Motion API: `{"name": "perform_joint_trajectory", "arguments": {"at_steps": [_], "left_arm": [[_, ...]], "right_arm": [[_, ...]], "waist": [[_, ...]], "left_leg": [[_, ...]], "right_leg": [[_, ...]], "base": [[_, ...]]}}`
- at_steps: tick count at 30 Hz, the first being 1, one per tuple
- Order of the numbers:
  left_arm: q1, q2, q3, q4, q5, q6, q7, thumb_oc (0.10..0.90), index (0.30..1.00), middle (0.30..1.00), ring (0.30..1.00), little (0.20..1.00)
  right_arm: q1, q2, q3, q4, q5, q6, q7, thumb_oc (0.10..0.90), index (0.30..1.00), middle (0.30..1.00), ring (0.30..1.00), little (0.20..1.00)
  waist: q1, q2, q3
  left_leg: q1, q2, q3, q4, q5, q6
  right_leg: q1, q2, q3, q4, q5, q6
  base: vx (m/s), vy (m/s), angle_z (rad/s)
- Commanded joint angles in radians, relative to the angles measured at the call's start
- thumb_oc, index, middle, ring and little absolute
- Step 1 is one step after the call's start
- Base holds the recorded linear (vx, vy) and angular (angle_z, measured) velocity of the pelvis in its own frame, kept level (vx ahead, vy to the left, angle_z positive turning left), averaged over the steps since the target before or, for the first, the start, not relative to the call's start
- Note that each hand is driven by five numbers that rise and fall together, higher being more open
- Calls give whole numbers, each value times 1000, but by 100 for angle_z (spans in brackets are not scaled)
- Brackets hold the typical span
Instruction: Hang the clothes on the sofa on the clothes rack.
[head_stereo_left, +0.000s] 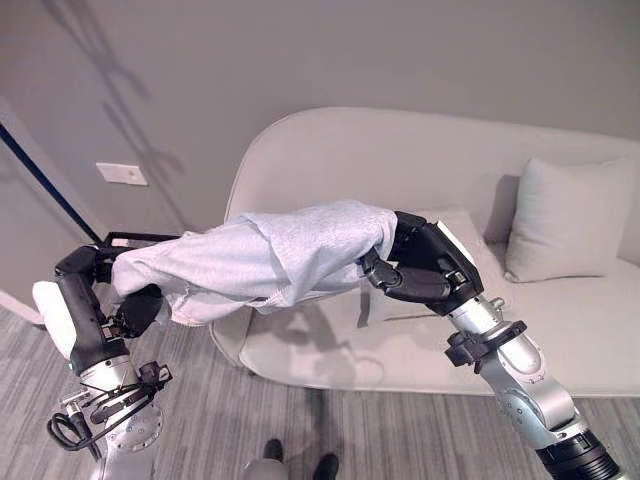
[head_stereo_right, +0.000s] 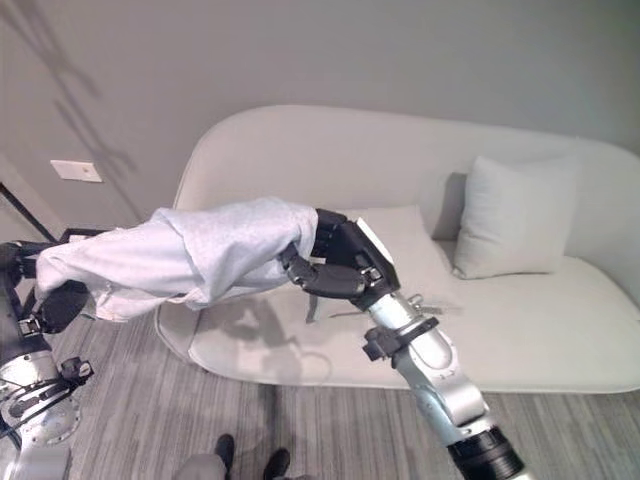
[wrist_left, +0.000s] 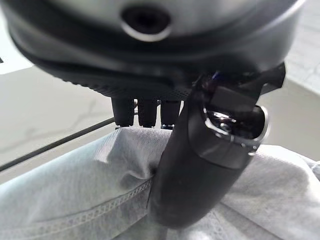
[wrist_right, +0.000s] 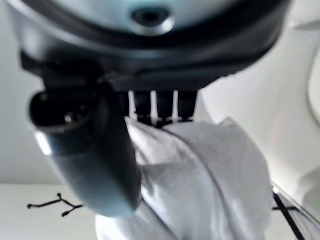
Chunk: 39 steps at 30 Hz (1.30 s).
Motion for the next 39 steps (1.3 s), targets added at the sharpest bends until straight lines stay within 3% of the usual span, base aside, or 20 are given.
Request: {"name": "perform_joint_trajectory", "arguments": {"at_steps": [1,4,5,6,9,11,14,16,17,18,19,22,25,27,28,30,32,35,36,39], "left_arm": [[-43,94,140,-61,-94,-29,77,400,300,300,300,300],[-58,90,126,-58,-84,-32,81,400,300,300,300,300],[-63,84,111,-57,-86,-38,80,400,300,300,300,300],[-63,83,111,-56,-86,-38,80,400,300,300,300,300],[-76,97,87,-49,-64,-40,90,400,300,300,300,300],[-80,110,70,-50,-59,-40,112,400,300,300,300,300],[-81,117,64,-48,-53,-37,126,400,300,300,300,300],[-76,117,62,-44,-52,-40,127,400,300,300,300,300],[-81,118,47,-38,-52,-38,122,400,300,300,300,300],[-86,125,12,-56,-49,-39,92,400,300,300,300,300],[-78,133,-6,-61,-31,-32,75,400,300,300,300,300],[-94,178,-14,-44,-3,-4,47,400,300,300,300,300],[-76,206,16,-57,45,21,46,400,300,300,300,300],[-65,204,28,-60,61,35,45,400,300,300,300,300],[-63,201,22,-59,68,41,40,400,300,300,300,300],[-47,190,17,-63,77,35,32,400,300,300,300,300],[-37,182,15,-71,82,37,22,400,300,300,300,300],[-53,177,-3,-70,76,44,-3,400,300,300,300,300],[-63,171,-21,-69,66,41,-14,400,300,300,300,300],[-79,170,-48,-61,56,39,-30,400,300,300,300,300]], "right_arm": [[-59,-15,-134,20,34,-125,-85,400,300,300,300,300],[-33,-14,-143,17,35,-127,-80,400,300,300,300,300],[-27,-23,-148,14,39,-125,-77,400,300,300,300,300],[-27,-24,-148,14,39,-125,-76,400,300,300,300,300],[-14,-37,-154,5,42,-123,-72,400,300,300,300,300],[-8,-47,-161,4,5,-130,-98,400,300,300,300,300],[-17,-52,-152,12,-31,-123,-124,400,300,300,300,300],[-22,-51,-146,12,-40,-117,-130,400,300,300,300,300],[-17,-51,-150,7,-54,-117,-138,400,300,300,300,300],[10,-31,-178,-7,-77,-98,-145,400,300,300,300,300],[42,-17,-205,-11,-90,-100,-154,400,300,300,300,300],[78,62,-231,-9,-155,-82,-171,400,300,300,300,300],[50,106,-197,-2,-198,-74,-183,400,300,300,300,300],[34,124,-185,1,-231,-67,-194,400,300,300,300,300],[35,128,-184,-1,-231,-65,-186,400,300,300,300,300],[30,124,-187,-5,-206,-77,-172,400,300,300,300,300],[33,117,-194,-4,-190,-83,-169,400,300,300,300,300],[43,120,-185,5,-184,-85,-155,400,300,300,300,300],[49,116,-192,9,-177,-91,-156,400,300,300,300,300],[68,116,-216,2,-179,-97,-173,400,300,300,300,300]], "waist": [[-1,13,-87],[-42,20,-88],[-65,30,-95],[-67,32,-94],[-102,63,-104],[-123,94,-111],[-128,117,-116],[-129,124,-115],[-135,129,-123],[-149,116,-128],[-145,98,-138],[-136,33,-136],[-126,10,-126],[-127,18,-127],[-139,8,-121],[-142,10,-112],[-147,3,-107],[-157,-26,-87],[-168,-50,-77],[-180,-60,-73]], "left_leg": [[-43,-25,16,-16,-29,19],[34,26,-28,-16,-78,7],[84,93,-61,-30,-76,-7],[86,94,-63,-34,-75,-9],[127,218,-120,-82,35,-52],[142,333,-125,-132,178,-107],[163,358,-166,-184,229,-141],[166,354,-194,-190,217,-145],[174,350,-206,-193,148,-141],[162,307,-188,-174,-26,-117],[162,278,-197,-177,-67,-100],[146,159,-193,-146,-131,-31],[198,60,-124,-157,-165,40],[248,34,-92,-188,-175,67],[247,8,-87,-194,-153,88],[260,-10,-88,-201,-142,108],[271,-39,-86,-201,-139,124],[299,-63,-86,-191,-154,133],[312,-80,-100,-181,-166,136],[315,-77,-120,-163,-182,129]], "right_leg": [[158,-58,11,-200,-23,183],[140,-105,-24,-191,4,191],[126,-134,-38,-186,16,199],[128,-133,-40,-185,15,199],[102,-177,-58,-152,21,218],[96,-240,-76,-107,11,254],[78,-284,-73,-63,15,280],[58,-316,-80,-28,27,286],[47,-358,-92,9,31,304],[36,-437,-89,83,37,318],[51,-462,-101,88,47,335],[84,-582,-122,158,159,379],[72,-660,-130,226,265,379],[57,-650,-135,311,225,384],[40,-590,-128,326,196,345],[-13,-441,-73,358,125,325],[-60,-336,-109,370,88,313],[-121,-283,-188,366,92,304],[-144,-258,-187,316,131,310],[-137,-237,-156,214,157,301]], "base": [[-64,60,90],[-122,147,72],[-124,176,71],[-110,202,70],[-101,315,28],[-85,535,40],[-67,442,49],[-117,385,17],[-123,507,-13],[-72,654,19],[-22,611,89],[-6,504,137],[27,484,59],[32,493,-30],[-40,406,-48],[-9,292,-24],[18,217,-20],[45,129,-24],[124,57,-1],[116,-42,37]]}}
